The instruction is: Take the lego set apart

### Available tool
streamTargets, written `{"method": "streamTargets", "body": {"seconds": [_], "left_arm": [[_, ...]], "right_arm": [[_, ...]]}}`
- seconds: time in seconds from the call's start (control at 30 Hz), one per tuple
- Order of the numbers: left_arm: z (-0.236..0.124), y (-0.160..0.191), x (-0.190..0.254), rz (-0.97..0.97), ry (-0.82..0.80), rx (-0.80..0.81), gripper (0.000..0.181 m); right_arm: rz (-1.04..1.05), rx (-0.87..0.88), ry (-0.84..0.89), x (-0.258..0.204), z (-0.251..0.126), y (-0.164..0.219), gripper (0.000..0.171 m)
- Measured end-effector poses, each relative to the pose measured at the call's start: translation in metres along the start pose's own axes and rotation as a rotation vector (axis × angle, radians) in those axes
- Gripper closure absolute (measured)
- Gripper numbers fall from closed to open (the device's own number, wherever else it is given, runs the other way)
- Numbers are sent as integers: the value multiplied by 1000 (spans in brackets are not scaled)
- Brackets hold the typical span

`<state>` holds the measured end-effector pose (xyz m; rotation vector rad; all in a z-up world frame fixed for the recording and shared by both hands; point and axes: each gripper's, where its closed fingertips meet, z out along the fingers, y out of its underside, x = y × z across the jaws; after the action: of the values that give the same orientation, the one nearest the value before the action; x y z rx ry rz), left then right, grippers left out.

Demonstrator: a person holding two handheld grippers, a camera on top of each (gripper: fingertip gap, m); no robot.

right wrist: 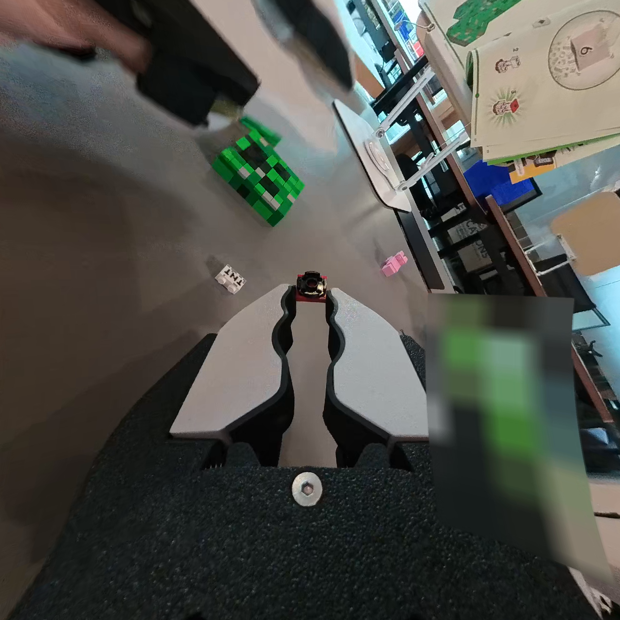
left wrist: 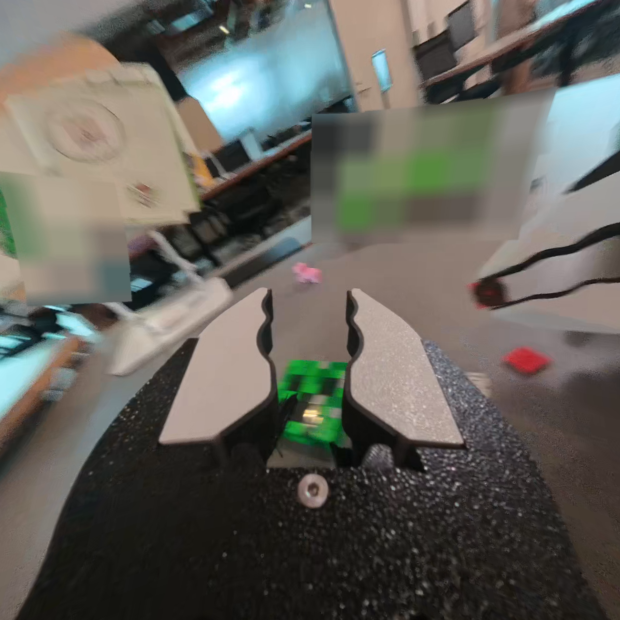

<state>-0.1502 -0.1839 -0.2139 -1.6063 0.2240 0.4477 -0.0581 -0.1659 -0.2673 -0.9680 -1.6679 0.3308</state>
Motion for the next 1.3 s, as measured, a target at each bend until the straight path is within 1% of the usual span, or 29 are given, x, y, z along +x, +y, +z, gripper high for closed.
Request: {"method": "streamTargets", "body": {"seconds": [0.03,0.07,0.1,0.13,0.2,0.27,0.3,0.37,0.43,0.57,0.67,0.8,0.93,1.3], "left_arm": [[-3,-6,-16,97,-78,15,142],[-7,-11,-29,148,-128,35,146],[-10,-13,-35,146,-147,50,148],[-11,-11,-38,97,-142,57,148],[-5,4,-31,-20,-81,26,147],[1,20,-30,-55,-64,-40,144],[0,16,-31,-57,-70,-27,143],[-7,-4,-29,-53,-65,62,147],[-8,-11,-16,-16,-34,77,148],[6,12,18,17,74,-43,149],[5,11,16,-36,85,-25,151],[6,20,9,-129,96,-49,151],[6,21,6,-195,107,-45,151],[5,18,13,-122,115,-37,152]], "right_arm": [[2,-4,-4,-1,0,1,155],[1,-7,-6,-1,0,1,155],[-2,-7,-7,-1,1,1,155],[-5,-6,-9,-2,1,0,155],[-4,-9,-20,-4,2,0,155],[-7,-21,-26,-6,3,2,155],[-13,-24,-23,-5,3,2,155],[-13,-14,-9,-3,2,1,155],[8,-3,-10,-2,1,-1,155],[8,-13,-16,-3,2,1,155],[-3,-8,-15,-4,2,0,155],[-3,-10,-14,-3,2,0,155],[0,-14,-8,-2,2,1,155],[10,-5,10,1,1,0,155]]}}
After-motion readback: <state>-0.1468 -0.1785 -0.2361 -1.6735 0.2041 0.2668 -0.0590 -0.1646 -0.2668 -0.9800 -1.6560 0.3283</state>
